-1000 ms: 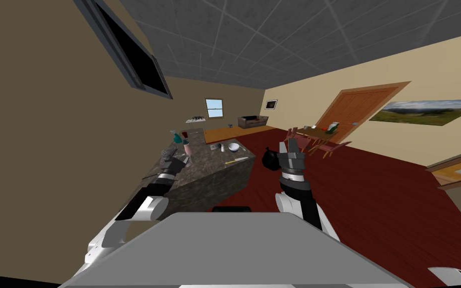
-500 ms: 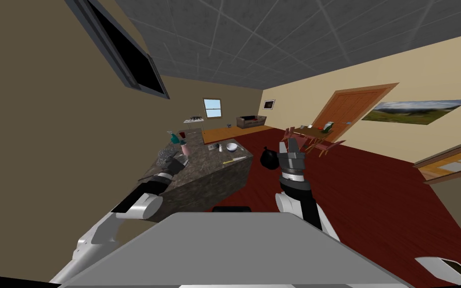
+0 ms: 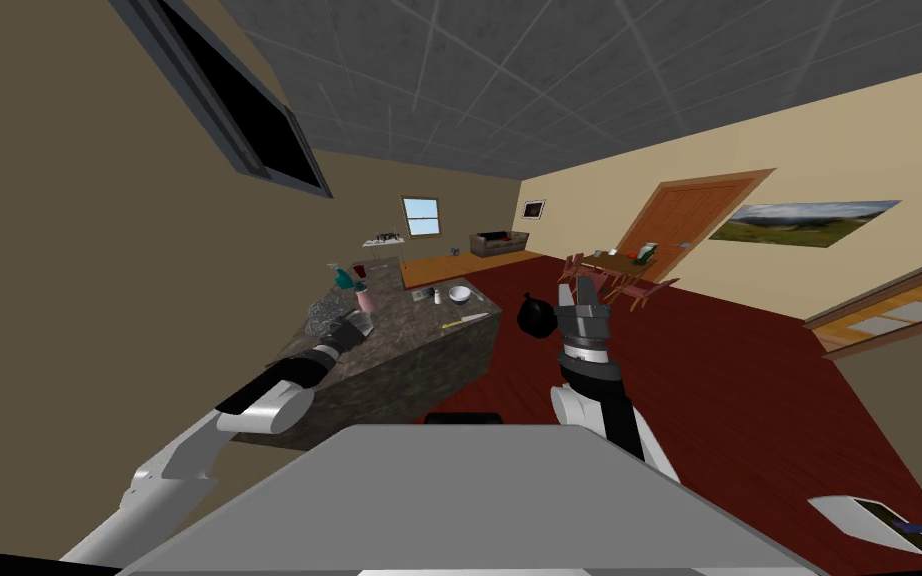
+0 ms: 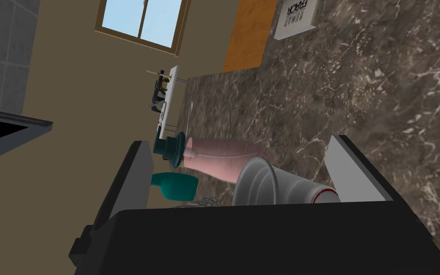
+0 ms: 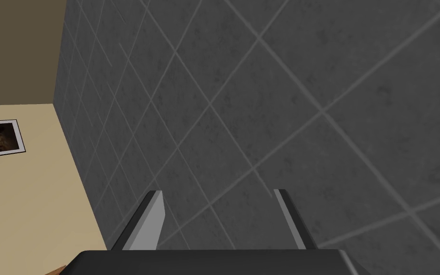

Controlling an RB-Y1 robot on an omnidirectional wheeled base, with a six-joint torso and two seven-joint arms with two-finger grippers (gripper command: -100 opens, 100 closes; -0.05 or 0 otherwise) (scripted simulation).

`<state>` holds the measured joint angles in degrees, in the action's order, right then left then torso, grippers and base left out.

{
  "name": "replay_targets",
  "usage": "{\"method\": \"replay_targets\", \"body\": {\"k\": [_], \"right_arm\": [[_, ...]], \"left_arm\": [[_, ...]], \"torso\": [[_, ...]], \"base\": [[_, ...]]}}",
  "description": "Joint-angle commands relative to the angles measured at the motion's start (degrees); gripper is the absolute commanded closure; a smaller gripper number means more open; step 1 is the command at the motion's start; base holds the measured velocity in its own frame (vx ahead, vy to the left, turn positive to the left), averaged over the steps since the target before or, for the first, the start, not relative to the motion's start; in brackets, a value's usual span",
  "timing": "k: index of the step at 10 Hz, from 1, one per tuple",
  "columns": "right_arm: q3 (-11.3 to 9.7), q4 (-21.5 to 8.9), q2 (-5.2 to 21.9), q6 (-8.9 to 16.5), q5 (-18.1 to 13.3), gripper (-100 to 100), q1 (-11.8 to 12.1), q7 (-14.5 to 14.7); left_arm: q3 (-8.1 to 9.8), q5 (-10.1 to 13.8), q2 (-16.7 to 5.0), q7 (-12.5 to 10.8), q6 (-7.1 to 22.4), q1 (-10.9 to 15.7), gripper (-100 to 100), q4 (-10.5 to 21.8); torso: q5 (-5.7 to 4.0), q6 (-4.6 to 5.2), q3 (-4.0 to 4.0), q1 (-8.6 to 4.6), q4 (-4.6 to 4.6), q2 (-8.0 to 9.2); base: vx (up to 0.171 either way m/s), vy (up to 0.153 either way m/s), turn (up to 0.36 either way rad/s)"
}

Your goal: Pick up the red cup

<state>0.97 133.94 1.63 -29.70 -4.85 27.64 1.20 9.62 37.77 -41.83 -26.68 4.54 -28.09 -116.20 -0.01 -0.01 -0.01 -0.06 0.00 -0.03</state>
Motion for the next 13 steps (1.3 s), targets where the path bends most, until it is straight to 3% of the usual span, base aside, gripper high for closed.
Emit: {"method": "replay_targets", "body": {"k": [1, 2, 3, 4, 5, 6, 7, 8, 9, 10, 11, 12, 13], "right_arm": [[0.0, 0.0, 0.0, 0.0, 0.0, 0, 0.0, 0.0], [0.0, 0.0, 0.0, 0.0, 0.0, 0, 0.0, 0.0], [0.0, 0.0, 0.0, 0.0, 0.0, 0, 0.0, 0.0], [0.0, 0.0, 0.0, 0.0, 0.0, 0, 0.0, 0.0], [0.0, 0.0, 0.0, 0.0, 0.0, 0, 0.0, 0.0], [0.0, 0.0, 0.0, 0.0, 0.0, 0, 0.0, 0.0], [0.0, 0.0, 0.0, 0.0, 0.0, 0, 0.0, 0.0], [0.0, 0.0, 0.0, 0.0, 0.0, 0, 0.0, 0.0], [0.0, 0.0, 0.0, 0.0, 0.0, 0, 0.0, 0.0], [0.0, 0.0, 0.0, 0.0, 0.0, 0, 0.0, 0.0], [0.0, 0.0, 0.0, 0.0, 0.0, 0, 0.0, 0.0], [0.0, 0.0, 0.0, 0.0, 0.0, 0, 0.0, 0.0], [0.0, 0.0, 0.0, 0.0, 0.0, 0, 0.0, 0.0]], "left_arm": [[0.58, 2.58, -2.86, -2.86, 2.86, -0.28, -100, 1.2], [0.58, 2.58, -3.29, -2.88, 4.18, -0.28, -100, 1.2], [0.93, 4.76, -4.97, -5.12, 6.41, -0.39, -100, 2.58], [0.93, 4.9, -6.09, -5.37, 7.29, -0.39, -100, 2.58], [1.25, 7.22, -8.05, -7.67, 9.46, -0.53, -100, 3.95], [1.25, 7.22, -8.88, -7.85, 10.41, -0.53, -100, 3.95], [1.56, 9.53, -11.28, -10.3, 12.29, -0.68, -100, 5.32], [1.56, 9.53, -11.62, -10.33, 13.51, -0.68, -100, 5.32], [1.87, 11.82, -14.14, -12.79, 15.26, -0.82, -100, 6.67], [1.87, 11.82, -14.34, -12.79, 16.6, -0.82, -100, 6.67], [2.2, 14.06, -16.64, -15.23, 18.91, -0.96, -100, 8.0], [2.2, 14.06, -17.03, -15.23, 19.65, -0.96, -100, 8.0], [2.55, 16.26, -19.67, -17.65, 21.41, -1.09, -100, 9.31]], "torso": [[0.0, 0.0, 0.0, 0.0, 0.0, 0.0], [0.0, 0.01, 0.0, -0.02, 0.0, 0.0], [0.0, 0.0, 0.0, -0.01, 0.0, 0.0], [0.0, 0.01, 0.0, -0.01, 0.0, -0.01], [0.0, 0.0, -0.01, 0.01, 0.0, -0.02], [0.0, 0.01, -0.01, 0.0, -0.01, -0.03], [0.0, -0.01, -0.01, 0.0, 0.0, -0.02], [0.0, 0.01, -0.02, -0.01, -0.01, -0.03], [0.0, -0.01, -0.01, 0.01, 0.0, -0.02], [0.01, 0.01, -0.02, 0.01, -0.01, -0.03], [0.0, 0.0, -0.02, 0.01, -0.01, -0.03], [0.0, 0.0, -0.03, -0.01, -0.01, -0.05], [0.01, 0.0, -0.02, 0.0, -0.01, -0.04]], "base": [[0.006, -0.025, -0.062], [0.005, -0.021, -0.034], [0.01, -0.023, -0.086], [0.01, -0.017, -0.031], [0.013, -0.022, -0.062], [0.012, -0.018, -0.038], [0.013, -0.022, -0.076], [0.011, -0.015, -0.035], [0.012, -0.017, -0.059], [0.015, -0.016, -0.042], [0.02, -0.022, -0.068], [0.014, -0.017, -0.035], [0.014, -0.021, -0.08]]}}
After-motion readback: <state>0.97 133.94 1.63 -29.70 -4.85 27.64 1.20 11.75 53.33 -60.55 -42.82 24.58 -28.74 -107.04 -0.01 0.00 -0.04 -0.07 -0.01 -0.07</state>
